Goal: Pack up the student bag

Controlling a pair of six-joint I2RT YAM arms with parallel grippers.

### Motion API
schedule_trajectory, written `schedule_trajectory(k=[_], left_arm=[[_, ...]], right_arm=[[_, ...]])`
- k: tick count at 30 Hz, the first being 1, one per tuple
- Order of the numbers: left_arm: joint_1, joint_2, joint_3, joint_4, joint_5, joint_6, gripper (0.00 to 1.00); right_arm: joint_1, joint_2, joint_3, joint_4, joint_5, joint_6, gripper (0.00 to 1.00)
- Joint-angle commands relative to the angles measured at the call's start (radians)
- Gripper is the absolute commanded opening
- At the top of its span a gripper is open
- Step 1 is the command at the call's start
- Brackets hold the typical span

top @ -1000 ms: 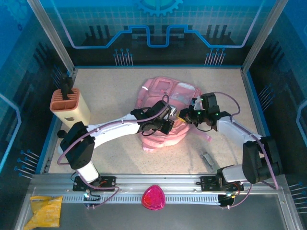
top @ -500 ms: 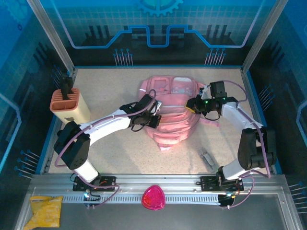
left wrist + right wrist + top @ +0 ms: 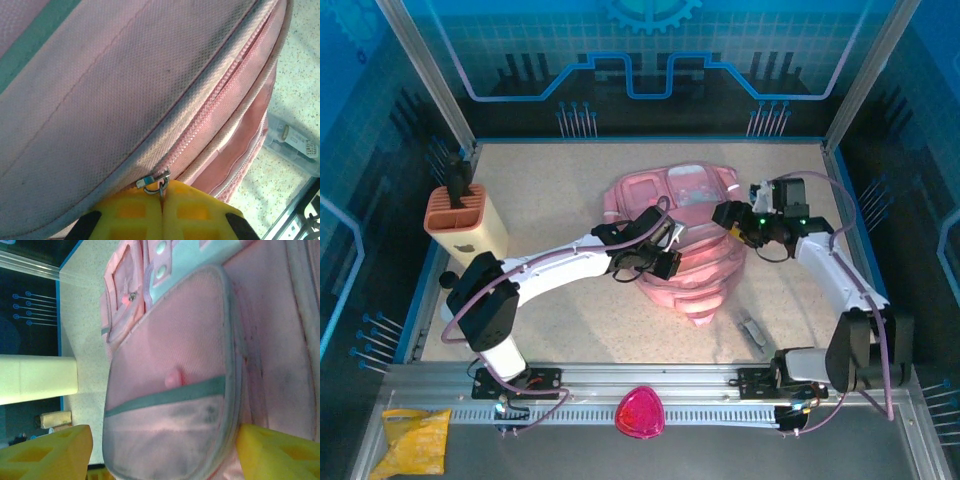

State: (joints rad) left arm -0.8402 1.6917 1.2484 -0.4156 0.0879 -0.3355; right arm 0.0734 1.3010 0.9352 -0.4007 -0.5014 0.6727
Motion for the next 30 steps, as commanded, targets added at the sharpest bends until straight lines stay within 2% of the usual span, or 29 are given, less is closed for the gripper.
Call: schedule_trajectory(k=[1, 4, 8, 14, 16, 22, 25, 30], left_arm=[[-0.019, 0.003, 0.030, 0.067, 0.058, -0.020, 0.00], [-0.022, 0.006, 0.039, 0.062, 0.056, -0.020, 0.00], [-0.022, -0.010, 0.034, 0.047, 0.044, 0.000, 0.00], [-0.022, -0.044, 0.013, -0.046, -0.042, 0.098, 0.00], [-0.021, -0.050, 0.002, -0.099, -0.073, 0.145, 0.00], [0.021, -0.028, -0.020, -0.235, -0.142, 0.218, 0.00], [0.078, -0.045, -0.064, -0.225, -0.179, 0.215, 0.00], [0.219, -0.093, -0.132, -0.107, -0.143, 0.200, 0.00]], right_arm=[[0.037, -0.035, -0.049, 0.000, -0.015, 0.051, 0.72], [0.073, -0.042, -0.096, 0.038, -0.003, 0.087, 0.65], [0.095, -0.048, -0.143, 0.124, -0.020, 0.135, 0.40], [0.048, -0.005, -0.077, 0.055, -0.003, 0.042, 0.08], [0.022, 0.013, -0.062, 0.044, -0.005, 0.014, 0.01], [-0.050, 0.075, 0.029, 0.026, -0.029, -0.037, 0.00], [-0.061, 0.092, 0.059, 0.011, -0.021, -0.056, 0.00], [-0.026, 0.125, 0.075, 0.003, -0.017, -0.092, 0.00]])
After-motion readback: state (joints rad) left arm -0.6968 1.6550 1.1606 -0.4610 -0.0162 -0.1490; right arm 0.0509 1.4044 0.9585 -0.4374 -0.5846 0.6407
